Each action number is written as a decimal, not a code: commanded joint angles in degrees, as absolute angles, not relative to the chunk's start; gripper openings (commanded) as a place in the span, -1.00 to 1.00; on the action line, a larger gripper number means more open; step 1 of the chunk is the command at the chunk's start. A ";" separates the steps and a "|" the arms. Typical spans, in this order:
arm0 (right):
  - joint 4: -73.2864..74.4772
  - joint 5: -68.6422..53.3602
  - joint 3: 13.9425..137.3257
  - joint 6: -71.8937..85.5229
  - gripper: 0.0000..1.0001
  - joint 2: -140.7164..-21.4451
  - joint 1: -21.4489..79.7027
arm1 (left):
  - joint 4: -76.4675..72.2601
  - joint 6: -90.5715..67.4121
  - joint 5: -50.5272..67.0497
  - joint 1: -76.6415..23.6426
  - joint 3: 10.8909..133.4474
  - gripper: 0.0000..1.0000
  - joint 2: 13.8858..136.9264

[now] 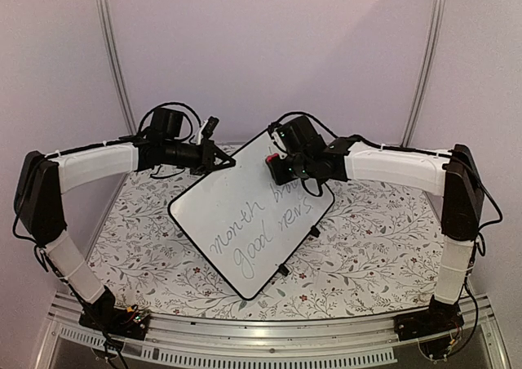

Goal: Erase the whiteboard
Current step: Erase the whiteboard at the center of the board.

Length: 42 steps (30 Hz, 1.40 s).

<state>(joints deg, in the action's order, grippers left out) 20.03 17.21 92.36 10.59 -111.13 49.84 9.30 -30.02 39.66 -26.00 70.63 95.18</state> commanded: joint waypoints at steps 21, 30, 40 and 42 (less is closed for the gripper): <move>21.51 12.48 95.58 9.94 -1.00 -111.94 50.19 | 11.25 -27.20 41.20 -27.38 69.35 -1.00 96.34; 23.81 16.94 95.12 10.53 -1.00 -113.02 50.06 | 11.25 -27.18 41.21 -27.38 69.39 -1.00 96.40; 23.56 17.45 93.61 10.85 -1.00 -111.97 49.66 | 11.21 -27.31 41.32 -27.35 69.35 -1.00 96.47; 23.61 18.03 94.42 10.75 -1.00 -112.20 49.66 | 11.25 -27.25 41.40 -27.35 69.37 -1.00 96.50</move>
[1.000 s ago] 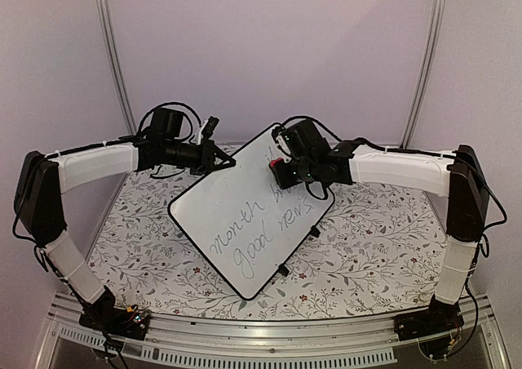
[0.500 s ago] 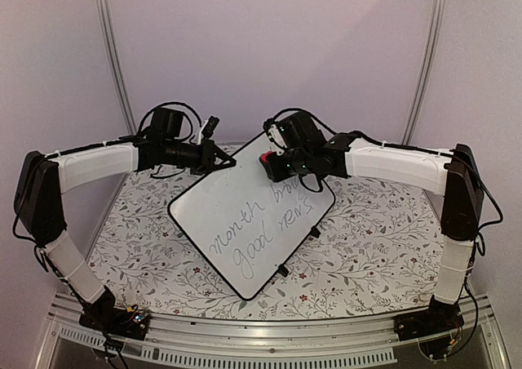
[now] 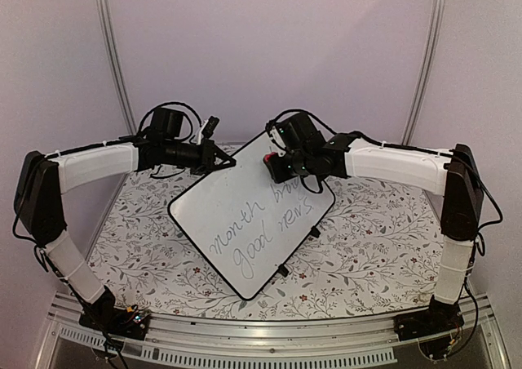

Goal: Erase the whiteboard
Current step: Erase the whiteboard at the center of the board.

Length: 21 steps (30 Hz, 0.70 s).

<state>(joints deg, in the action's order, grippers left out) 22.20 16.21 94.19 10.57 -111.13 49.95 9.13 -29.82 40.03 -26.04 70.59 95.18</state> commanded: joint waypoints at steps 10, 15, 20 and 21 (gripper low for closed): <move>24.08 20.67 98.18 10.83 -1.00 -114.20 49.11 | 11.25 -27.32 41.48 -27.38 69.35 -1.00 96.38; 24.14 20.47 99.40 10.65 -1.00 -115.17 49.09 | 11.25 -27.30 41.66 -27.39 69.36 -1.00 96.50; 24.70 20.87 99.56 10.76 -1.00 -115.84 48.97 | 11.28 -27.29 41.53 -27.38 69.35 -1.00 96.28; 25.02 20.88 99.38 10.74 -1.00 -115.84 48.96 | 11.25 -27.33 41.57 -27.37 69.35 -1.00 96.34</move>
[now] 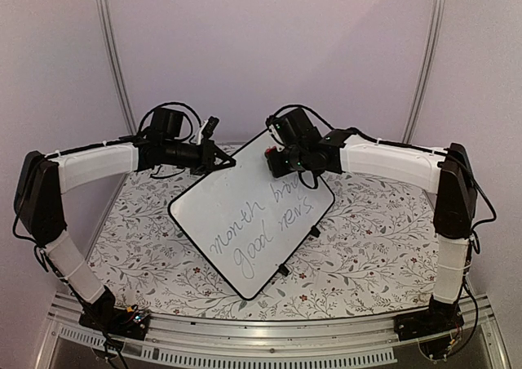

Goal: Erase the whiteboard
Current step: Erase the whiteboard at the center of the board.

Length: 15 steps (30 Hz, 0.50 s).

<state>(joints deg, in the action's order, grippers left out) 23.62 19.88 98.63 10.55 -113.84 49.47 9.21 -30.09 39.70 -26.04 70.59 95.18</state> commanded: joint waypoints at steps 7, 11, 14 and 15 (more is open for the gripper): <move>25.25 19.77 95.12 10.90 -1.00 -112.92 48.98 | 11.15 -27.31 41.57 -27.35 69.35 -1.00 96.30; 25.05 19.26 92.84 10.99 -1.00 -110.86 48.99 | 11.25 -27.30 41.56 -27.36 69.35 -1.00 96.41; 24.55 19.21 92.05 10.77 -1.00 -109.71 49.00 | 11.25 -27.32 41.65 -27.34 69.41 -1.00 96.59; 24.28 19.13 91.95 10.76 -1.00 -109.36 48.96 | 11.23 -27.32 41.66 -27.33 69.35 -1.00 96.53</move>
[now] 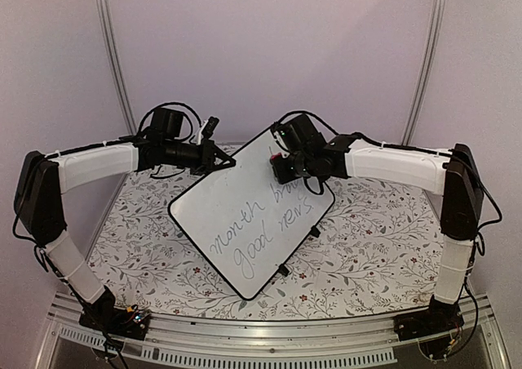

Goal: Erase the whiteboard
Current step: Erase the whiteboard at the center of the board.

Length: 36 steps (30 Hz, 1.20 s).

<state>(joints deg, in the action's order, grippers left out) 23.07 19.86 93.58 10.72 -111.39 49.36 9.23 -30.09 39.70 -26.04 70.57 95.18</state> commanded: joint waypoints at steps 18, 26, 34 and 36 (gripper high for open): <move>26.36 18.71 101.65 9.73 -1.00 -110.61 46.27 | 11.07 -27.21 42.36 -27.36 69.43 -1.00 96.64; 27.15 17.27 103.86 9.73 -1.00 -113.44 46.25 | 10.90 -27.31 42.71 -27.37 69.49 -1.00 96.68; 27.58 16.56 104.45 9.28 -1.00 -114.73 45.91 | 10.98 -27.27 42.80 -27.38 69.43 -1.00 96.56; 27.68 16.28 104.57 9.21 -1.00 -115.07 45.88 | 10.90 -27.28 42.80 -27.38 69.46 -1.00 96.50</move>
<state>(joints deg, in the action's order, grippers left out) 27.07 17.17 102.50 9.78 -113.93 46.33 8.88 -29.58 41.01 -26.04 70.57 95.18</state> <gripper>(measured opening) 0.228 0.034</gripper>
